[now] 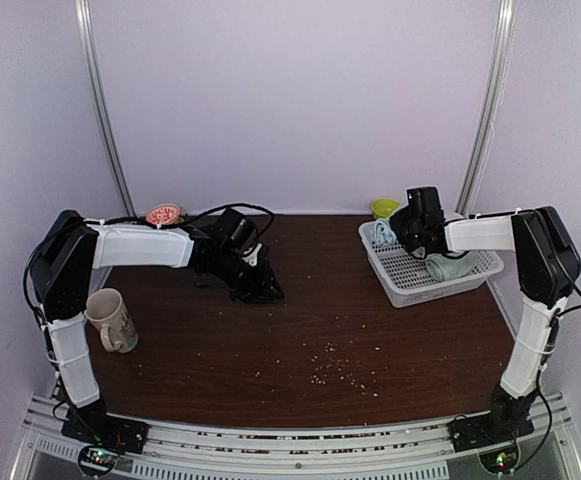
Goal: Roll the towels
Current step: Place the towel in the bin.
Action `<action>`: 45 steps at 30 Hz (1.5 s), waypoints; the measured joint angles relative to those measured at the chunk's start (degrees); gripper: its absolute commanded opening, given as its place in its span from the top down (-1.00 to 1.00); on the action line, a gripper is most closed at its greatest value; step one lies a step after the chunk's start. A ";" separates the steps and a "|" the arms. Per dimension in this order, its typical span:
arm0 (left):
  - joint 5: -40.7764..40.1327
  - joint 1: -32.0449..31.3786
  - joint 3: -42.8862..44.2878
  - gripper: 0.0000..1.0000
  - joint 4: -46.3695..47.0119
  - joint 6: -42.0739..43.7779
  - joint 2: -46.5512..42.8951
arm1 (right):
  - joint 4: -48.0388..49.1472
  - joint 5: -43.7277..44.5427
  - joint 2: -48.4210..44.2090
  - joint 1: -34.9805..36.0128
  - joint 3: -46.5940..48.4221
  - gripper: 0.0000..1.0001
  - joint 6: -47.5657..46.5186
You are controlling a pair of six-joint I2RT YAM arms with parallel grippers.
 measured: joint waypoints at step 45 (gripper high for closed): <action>0.24 -0.61 0.00 0.49 0.00 -0.15 1.22 | -16.59 -6.08 5.09 0.24 3.45 -0.47 -3.10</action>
